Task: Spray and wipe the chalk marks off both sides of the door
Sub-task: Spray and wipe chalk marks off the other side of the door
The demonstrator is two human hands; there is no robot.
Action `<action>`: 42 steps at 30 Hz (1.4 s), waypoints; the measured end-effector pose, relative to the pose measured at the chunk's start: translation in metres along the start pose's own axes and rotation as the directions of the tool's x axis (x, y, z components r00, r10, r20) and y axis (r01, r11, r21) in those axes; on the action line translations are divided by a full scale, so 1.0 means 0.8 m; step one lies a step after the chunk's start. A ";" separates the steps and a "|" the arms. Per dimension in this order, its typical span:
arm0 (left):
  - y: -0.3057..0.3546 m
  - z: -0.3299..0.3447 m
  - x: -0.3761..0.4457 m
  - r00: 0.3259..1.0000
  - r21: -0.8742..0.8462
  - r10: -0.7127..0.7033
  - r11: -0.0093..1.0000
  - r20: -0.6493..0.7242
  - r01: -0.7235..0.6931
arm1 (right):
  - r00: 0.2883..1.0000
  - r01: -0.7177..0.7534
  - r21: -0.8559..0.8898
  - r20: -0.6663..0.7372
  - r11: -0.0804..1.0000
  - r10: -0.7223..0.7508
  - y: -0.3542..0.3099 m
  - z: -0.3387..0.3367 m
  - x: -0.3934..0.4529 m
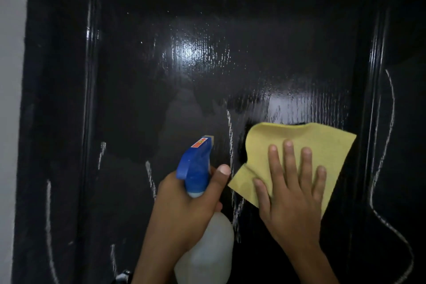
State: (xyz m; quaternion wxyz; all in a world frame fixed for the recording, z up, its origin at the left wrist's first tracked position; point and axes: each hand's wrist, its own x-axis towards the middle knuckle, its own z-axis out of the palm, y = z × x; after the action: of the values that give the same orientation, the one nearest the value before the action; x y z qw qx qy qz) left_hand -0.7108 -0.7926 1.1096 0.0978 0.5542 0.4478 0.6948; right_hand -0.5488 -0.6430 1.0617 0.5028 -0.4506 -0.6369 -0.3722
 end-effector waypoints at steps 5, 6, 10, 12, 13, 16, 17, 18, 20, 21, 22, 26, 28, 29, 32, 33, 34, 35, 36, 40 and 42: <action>0.014 -0.004 -0.007 0.999 0.051 0.022 0.999 -0.035 -0.020 | 1.000 -0.005 0.021 0.025 1.000 0.005 0.000 -0.001 -0.005; 0.016 -0.004 -0.009 0.999 0.058 0.021 0.998 -0.040 -0.019 | 1.000 -0.006 0.034 0.031 0.999 0.005 0.000 -0.001 -0.005; 0.018 -0.004 -0.019 0.998 0.101 0.022 0.995 -0.051 -0.017 | 0.999 0.001 0.052 0.036 0.999 -0.003 0.003 -0.001 -0.007; 0.019 -0.005 -0.023 0.996 0.088 0.006 0.996 -0.093 0.002 | 0.999 0.007 0.061 0.041 0.998 -0.010 0.004 -0.001 -0.007; 0.019 -0.006 -0.026 0.994 0.085 -0.001 0.996 -0.112 0.011 | 0.999 0.011 0.066 0.048 0.998 -0.014 0.004 -0.001 -0.007; 0.014 -0.016 -0.032 0.990 0.096 0.000 0.995 -0.142 0.014 | 0.997 0.018 0.089 0.079 0.996 -0.025 0.005 -0.001 -0.007; 0.013 -0.020 -0.034 0.989 0.109 0.002 0.994 -0.147 0.014 | 0.996 0.022 0.094 0.084 0.995 -0.030 0.005 -0.001 -0.008; 0.012 -0.025 -0.035 0.989 0.120 0.001 0.993 -0.150 0.017 | 0.996 0.035 0.093 0.084 0.995 -0.043 0.005 0.000 -0.007; 0.010 -0.035 -0.038 0.987 0.131 -0.008 0.991 -0.160 0.029 | 0.993 0.091 0.069 0.069 0.993 -0.096 0.004 -0.003 0.003; 0.007 -0.040 -0.040 0.985 0.130 -0.008 0.991 -0.170 0.030 | 0.989 0.134 0.049 0.062 0.990 -0.137 0.002 -0.006 0.015; 0.002 -0.045 -0.040 0.985 0.133 -0.001 0.991 -0.173 0.025 | 0.981 0.180 0.028 0.063 0.983 -0.181 -0.001 -0.008 0.031; -0.019 -0.063 -0.041 0.985 0.132 -0.039 0.989 -0.166 0.061 | 0.919 0.391 -0.041 0.077 0.920 -0.387 -0.052 -0.003 0.113; -0.024 -0.071 -0.040 0.980 0.105 -0.078 0.990 -0.183 0.098 | 0.870 0.490 -0.038 0.075 0.871 -0.487 -0.096 0.009 0.140; -0.028 -0.076 -0.040 0.973 0.088 -0.097 0.989 -0.207 0.117 | 0.850 0.525 -0.034 0.076 0.850 -0.522 -0.120 0.015 0.148; -0.038 -0.098 -0.037 0.959 0.064 -0.161 0.981 -0.233 0.181 | 0.832 0.553 -0.035 0.088 0.833 -0.548 -0.190 0.030 0.156; -0.043 -0.107 -0.034 0.954 0.069 -0.176 0.978 -0.242 0.198 | 0.836 0.546 -0.032 0.087 0.837 -0.542 -0.210 0.034 0.154; -0.051 -0.118 -0.032 0.948 0.080 -0.187 0.974 -0.257 0.214 | 0.841 0.537 -0.024 0.084 0.843 -0.534 -0.229 0.038 0.152; -0.056 -0.130 -0.031 0.941 0.082 -0.202 0.969 -0.271 0.231 | 0.846 0.529 -0.012 0.082 0.848 -0.527 -0.246 0.041 0.150; -0.066 -0.142 -0.031 0.940 0.095 -0.203 0.967 -0.275 0.237 | 0.850 0.523 0.001 0.082 0.852 -0.521 -0.262 0.043 0.148; -0.090 -0.194 -0.019 0.948 0.118 -0.206 0.964 -0.242 0.240 | 0.857 0.507 0.039 0.090 0.861 -0.508 -0.321 0.057 0.133; -0.100 -0.223 -0.006 0.954 0.123 -0.216 0.962 -0.207 0.245 | 0.859 0.500 0.053 0.098 0.865 -0.502 -0.356 0.065 0.123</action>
State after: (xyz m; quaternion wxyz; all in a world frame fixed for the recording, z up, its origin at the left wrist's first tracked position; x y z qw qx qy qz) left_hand -0.8906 -0.8407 1.0509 0.0936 0.4342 0.5670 0.6937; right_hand -0.8432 -0.6654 1.1403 0.3590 -0.2827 -0.7633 -0.4567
